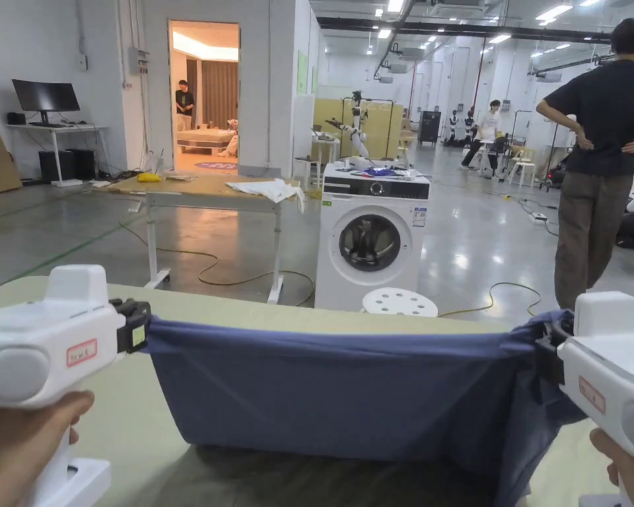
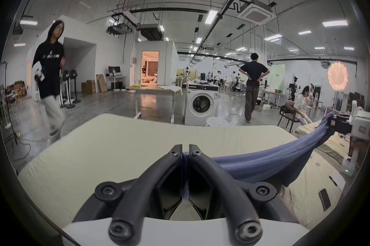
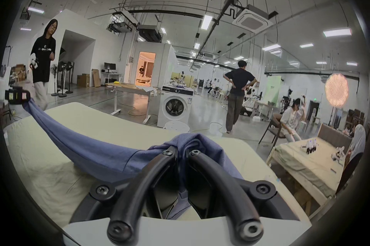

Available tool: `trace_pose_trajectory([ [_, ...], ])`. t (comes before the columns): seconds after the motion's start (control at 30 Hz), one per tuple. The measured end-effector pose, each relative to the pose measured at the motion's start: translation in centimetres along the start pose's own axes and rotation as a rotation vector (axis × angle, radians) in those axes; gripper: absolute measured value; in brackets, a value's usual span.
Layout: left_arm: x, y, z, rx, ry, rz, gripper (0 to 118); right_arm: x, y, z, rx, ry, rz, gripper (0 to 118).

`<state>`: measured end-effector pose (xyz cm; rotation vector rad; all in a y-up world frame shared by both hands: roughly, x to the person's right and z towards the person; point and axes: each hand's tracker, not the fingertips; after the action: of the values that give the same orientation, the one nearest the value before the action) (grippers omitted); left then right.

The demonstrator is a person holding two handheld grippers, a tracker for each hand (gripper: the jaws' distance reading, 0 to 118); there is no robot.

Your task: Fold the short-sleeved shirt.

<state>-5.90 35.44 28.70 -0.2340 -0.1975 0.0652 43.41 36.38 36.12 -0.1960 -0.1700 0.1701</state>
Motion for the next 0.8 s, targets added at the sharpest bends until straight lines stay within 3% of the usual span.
trace_pose_trajectory([
  [0.4, -3.3, -7.4, 6.6, -0.098, 0.004, 0.112, 0, -1.9, -5.1, 9.3, -0.042, 0.024, -0.014, 5],
  [0.53, -3.0, -11.6, 8.0, -0.193, 0.006, 0.119, 0, -2.7, -8.5, 10.4, -0.148, 0.03, 0.025, 5],
  [0.8, -0.7, -19.5, 7.7, -0.405, 0.03, 0.113, 0, -3.7, -17.5, 9.8, -0.379, 0.056, -0.007, 5],
])
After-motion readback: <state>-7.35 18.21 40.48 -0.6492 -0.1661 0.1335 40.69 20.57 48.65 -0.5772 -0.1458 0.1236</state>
